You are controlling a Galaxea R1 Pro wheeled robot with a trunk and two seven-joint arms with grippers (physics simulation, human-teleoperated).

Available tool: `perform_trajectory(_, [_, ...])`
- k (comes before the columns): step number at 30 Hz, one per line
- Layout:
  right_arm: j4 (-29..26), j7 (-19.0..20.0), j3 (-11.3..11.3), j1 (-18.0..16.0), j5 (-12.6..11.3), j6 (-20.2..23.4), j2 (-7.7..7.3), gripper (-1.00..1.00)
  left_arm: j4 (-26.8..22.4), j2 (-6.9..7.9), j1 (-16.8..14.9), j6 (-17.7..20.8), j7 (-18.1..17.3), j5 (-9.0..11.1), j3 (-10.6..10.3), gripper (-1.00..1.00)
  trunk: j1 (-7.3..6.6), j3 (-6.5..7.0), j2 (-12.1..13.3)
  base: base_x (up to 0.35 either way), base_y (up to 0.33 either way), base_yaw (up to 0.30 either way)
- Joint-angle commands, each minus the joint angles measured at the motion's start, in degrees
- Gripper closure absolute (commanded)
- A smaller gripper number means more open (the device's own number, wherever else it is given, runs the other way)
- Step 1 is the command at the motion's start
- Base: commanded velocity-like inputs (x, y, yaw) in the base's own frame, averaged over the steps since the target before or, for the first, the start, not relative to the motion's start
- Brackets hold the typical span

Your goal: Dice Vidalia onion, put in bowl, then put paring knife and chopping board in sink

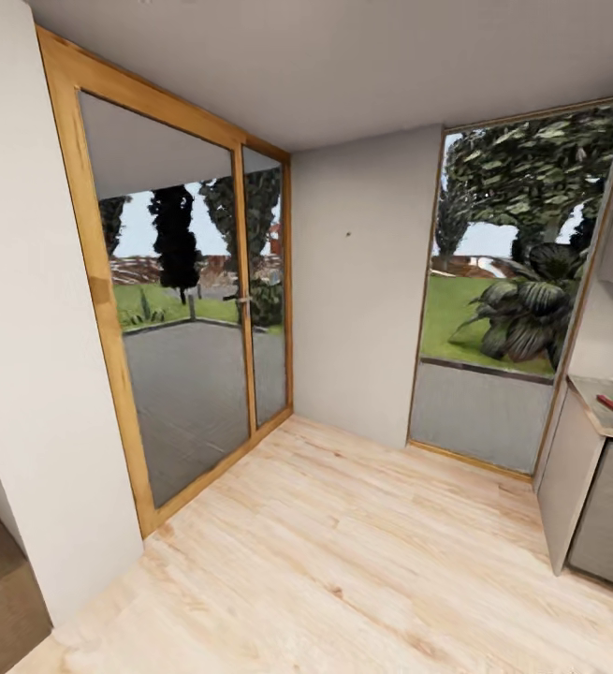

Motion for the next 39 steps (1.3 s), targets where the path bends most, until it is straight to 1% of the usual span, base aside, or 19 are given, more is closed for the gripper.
perform_trajectory(1, [-0.05, 0.07, 0.06, 0.03, -0.1, -0.08, 0.0, -1.0, -0.07, 0.03, 0.05, -0.08, -0.06, 0.15, -0.12, -1.0, -0.21, 0.27, 0.42, 0.0, 0.0, -0.217])
perform_trajectory(14, [-0.05, 0.07, 0.06, 0.03, -0.08, -0.08, 0.0, -1.0, -0.07, 0.03, 0.05, -0.08, -0.05, 0.15, -0.12, -1.0, -3.06, 3.46, 5.63, 0.0, 0.0, -0.217])
perform_trajectory(39, [-0.05, 0.07, 0.06, 0.03, -0.1, -0.08, 0.0, -1.0, -0.07, 0.03, 0.05, -0.08, -0.05, 0.06, -0.12, -1.0, -3.06, 5.09, 5.63, 0.0, 0.0, -0.217])
